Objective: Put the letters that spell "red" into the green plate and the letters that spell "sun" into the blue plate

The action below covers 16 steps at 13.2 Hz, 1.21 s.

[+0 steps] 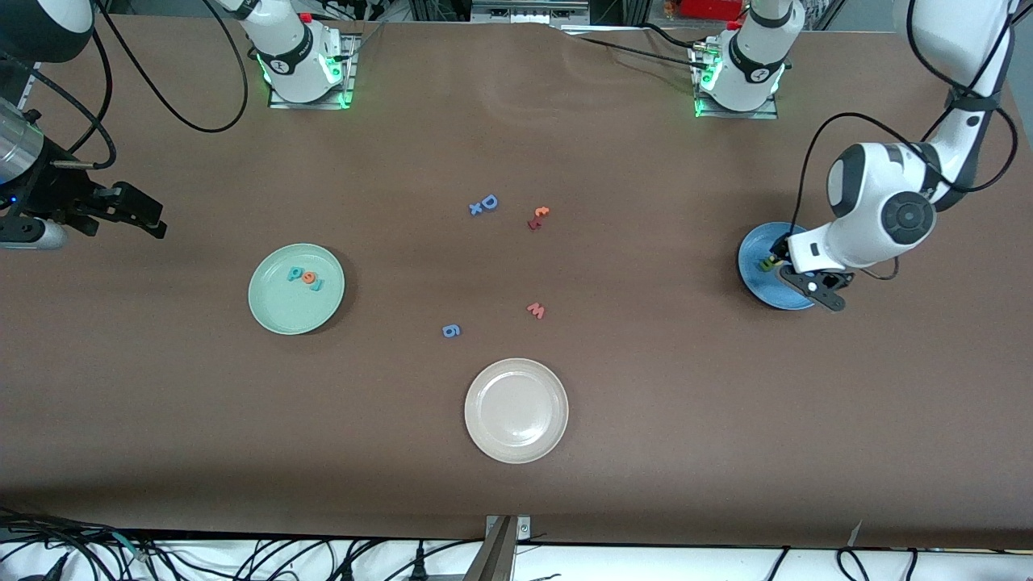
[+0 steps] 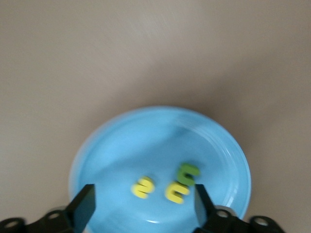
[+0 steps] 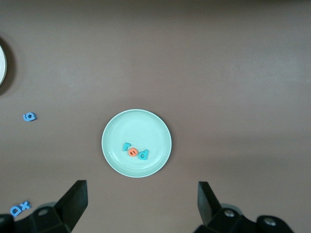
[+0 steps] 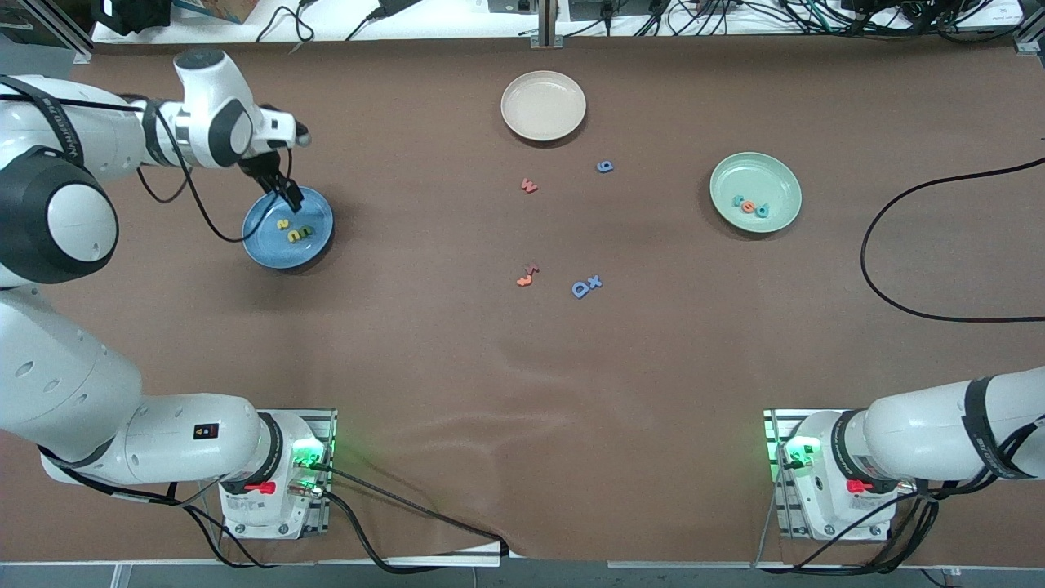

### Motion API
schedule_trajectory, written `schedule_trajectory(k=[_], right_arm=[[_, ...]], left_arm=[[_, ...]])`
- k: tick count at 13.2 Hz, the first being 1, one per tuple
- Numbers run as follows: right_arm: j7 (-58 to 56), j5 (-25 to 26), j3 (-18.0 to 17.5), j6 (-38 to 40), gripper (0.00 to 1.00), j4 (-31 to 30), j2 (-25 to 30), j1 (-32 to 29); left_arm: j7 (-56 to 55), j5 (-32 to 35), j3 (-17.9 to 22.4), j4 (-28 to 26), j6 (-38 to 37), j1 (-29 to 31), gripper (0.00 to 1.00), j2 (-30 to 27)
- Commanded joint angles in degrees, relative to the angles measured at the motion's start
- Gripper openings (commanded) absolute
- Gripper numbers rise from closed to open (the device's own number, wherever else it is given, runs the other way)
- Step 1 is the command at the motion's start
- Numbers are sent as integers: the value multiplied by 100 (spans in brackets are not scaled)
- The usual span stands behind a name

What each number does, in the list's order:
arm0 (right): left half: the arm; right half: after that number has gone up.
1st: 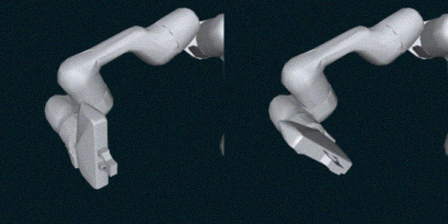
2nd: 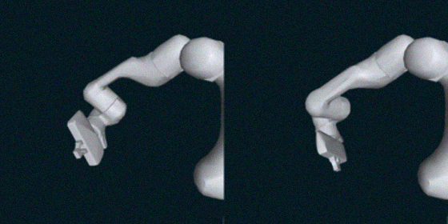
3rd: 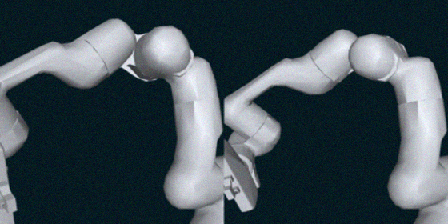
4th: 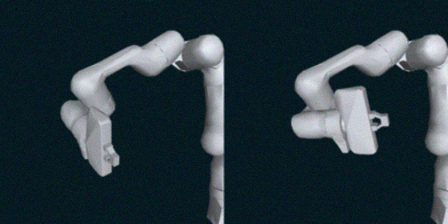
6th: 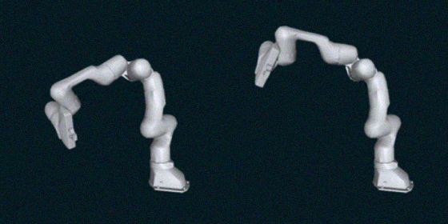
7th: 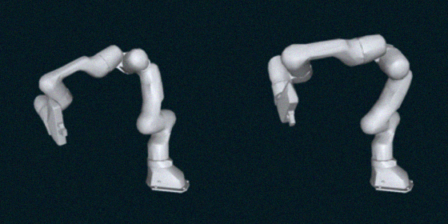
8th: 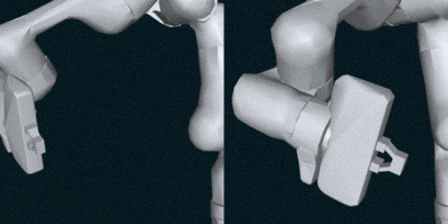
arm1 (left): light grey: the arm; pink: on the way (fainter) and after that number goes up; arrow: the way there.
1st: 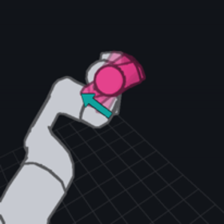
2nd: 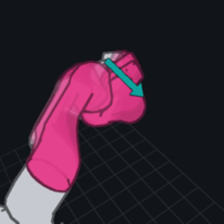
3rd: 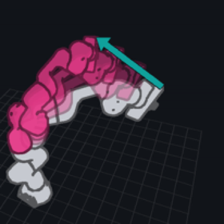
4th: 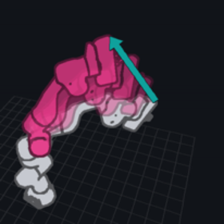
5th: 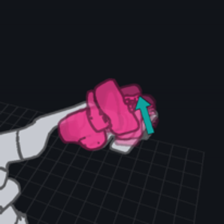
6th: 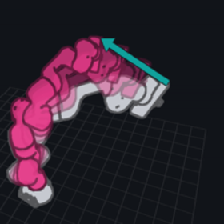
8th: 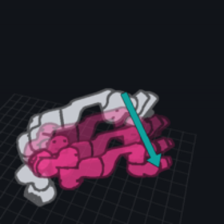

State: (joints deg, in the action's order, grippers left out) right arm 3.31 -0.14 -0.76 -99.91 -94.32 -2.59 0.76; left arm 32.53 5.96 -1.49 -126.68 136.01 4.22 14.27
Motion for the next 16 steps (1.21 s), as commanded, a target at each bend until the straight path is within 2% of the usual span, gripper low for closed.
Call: schedule_trajectory(k=[1,3,5,6,10,13,14,16], right_arm=[[65,-12,-3,6,100,45,-5,4],[65,-12,5,6,100,63,13,4],[65,-21,6,-3,100,72,22,3],[65,-21,6,-3,100,72,22,3],[65,-21,6,6,100,63,39,3],[56,-21,6,6,100,81,39,3],[56,-21,6,6,100,133,39,3],[47,-21,6,15,100,195,39,3]], left_arm=[[113,-174,-18,362,-162,-18,100,-642],[104,-391,-18,669,-643,-79,100,-1047],[34,-1120,-9,1117,-1275,-79,100,-1276],[-10,-1227,0,1302,-1513,-79,100,-1373],[-1273,-1228,184,1663,-2419,-448,100,-1576],[-1538,-1211,657,1672,-2745,-930,100,-1821],[-1539,-1202,685,1760,-2859,-923,100,-1857],[-1539,-1193,694,2258,-3359,-879,100,-1726]])
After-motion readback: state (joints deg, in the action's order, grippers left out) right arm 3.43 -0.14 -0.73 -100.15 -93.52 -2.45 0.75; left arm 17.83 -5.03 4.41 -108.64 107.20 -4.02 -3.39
